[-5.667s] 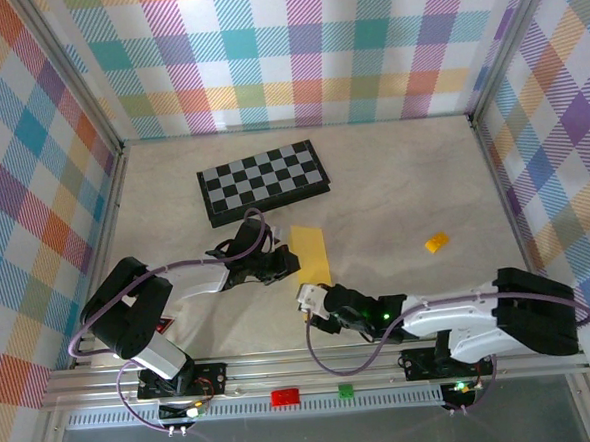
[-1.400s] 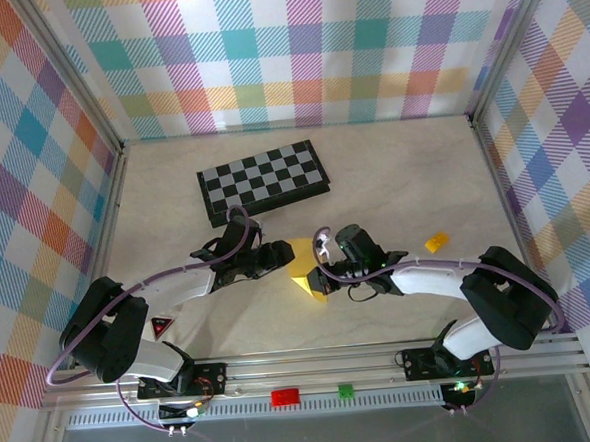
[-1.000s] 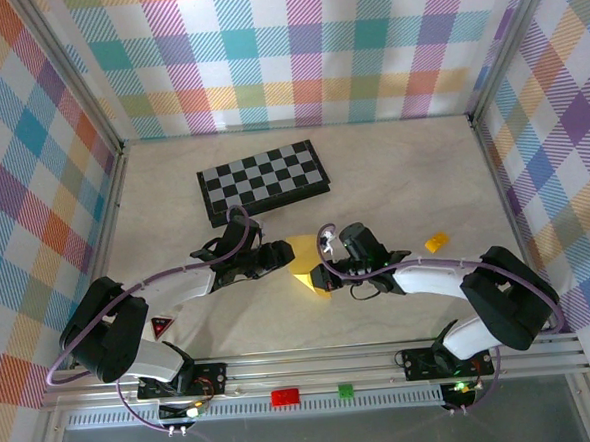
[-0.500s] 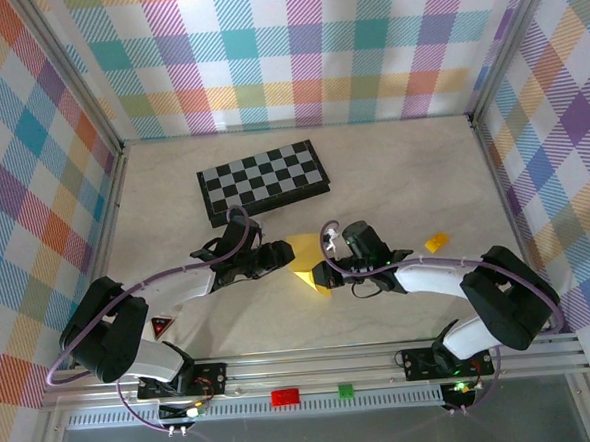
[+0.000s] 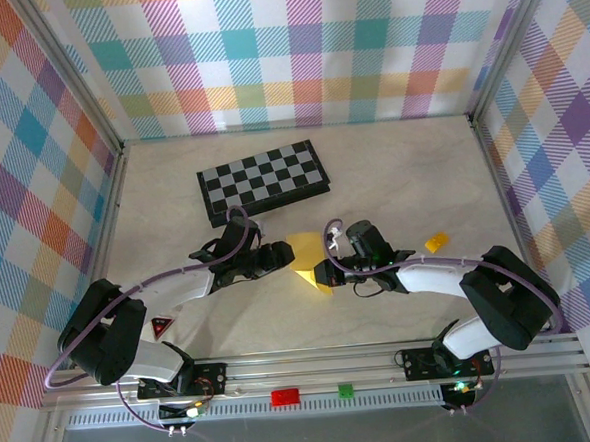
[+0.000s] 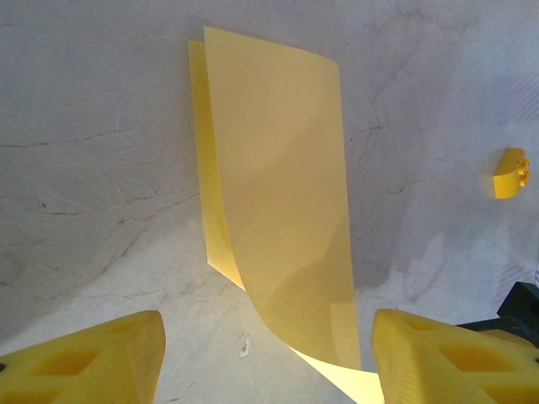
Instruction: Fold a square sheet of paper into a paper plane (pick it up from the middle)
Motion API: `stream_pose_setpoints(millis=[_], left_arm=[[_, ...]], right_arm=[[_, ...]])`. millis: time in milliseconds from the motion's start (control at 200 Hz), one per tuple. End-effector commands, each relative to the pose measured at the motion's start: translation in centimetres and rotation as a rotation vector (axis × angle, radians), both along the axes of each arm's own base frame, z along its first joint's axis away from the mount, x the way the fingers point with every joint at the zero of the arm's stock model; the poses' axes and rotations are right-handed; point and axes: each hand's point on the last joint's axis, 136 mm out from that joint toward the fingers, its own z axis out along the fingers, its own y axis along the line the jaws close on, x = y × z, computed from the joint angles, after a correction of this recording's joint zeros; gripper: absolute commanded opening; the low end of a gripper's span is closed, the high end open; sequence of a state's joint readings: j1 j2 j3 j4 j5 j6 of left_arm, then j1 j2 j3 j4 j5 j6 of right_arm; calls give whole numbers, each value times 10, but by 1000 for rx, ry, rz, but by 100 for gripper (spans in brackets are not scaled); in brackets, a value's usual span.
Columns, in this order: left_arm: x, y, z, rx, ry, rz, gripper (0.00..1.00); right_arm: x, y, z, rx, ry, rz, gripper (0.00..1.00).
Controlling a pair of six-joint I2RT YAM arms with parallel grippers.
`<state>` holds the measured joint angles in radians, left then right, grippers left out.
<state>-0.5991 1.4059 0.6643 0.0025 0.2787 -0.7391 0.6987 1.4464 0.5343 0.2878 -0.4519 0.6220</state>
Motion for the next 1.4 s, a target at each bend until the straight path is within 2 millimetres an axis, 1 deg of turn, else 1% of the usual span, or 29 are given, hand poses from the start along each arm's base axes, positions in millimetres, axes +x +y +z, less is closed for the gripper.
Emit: stream_pose_setpoints(millis=[0,150,335,420,500,605,700,795,905,1070,1210,1275,1395], left_arm=[[1,1,8,-23,-26,-10,64],[5,0,18,-39,-44,-17,58],[12,-2,29,-58,-55,-38,46],[14,-9,33,-79,-51,-70,39],[15,-19,34,-112,-37,-108,35],[18,-31,29,-136,-5,-146,29],[25,-39,24,-138,11,-169,23],[32,-49,21,-144,22,-203,20],[41,-57,10,-122,49,-234,16],[47,-60,-20,-65,107,-254,11],[46,-57,-48,-10,160,-268,7],[42,-56,-61,5,187,-279,4],[37,-52,-75,32,212,-290,2]], right_arm=[[-2,1,7,41,6,19,0],[-6,0,7,50,15,39,0],[-17,0,4,72,47,75,0],[-21,0,1,72,64,83,0],[-23,0,-1,75,72,87,0],[-23,2,1,90,77,91,0],[-23,5,3,102,91,99,0],[-22,8,3,104,93,105,0],[-21,10,2,103,95,106,0],[-21,13,2,102,98,110,0],[-20,15,2,100,96,114,0],[-19,16,3,99,94,120,0],[-17,16,2,80,83,125,0]])
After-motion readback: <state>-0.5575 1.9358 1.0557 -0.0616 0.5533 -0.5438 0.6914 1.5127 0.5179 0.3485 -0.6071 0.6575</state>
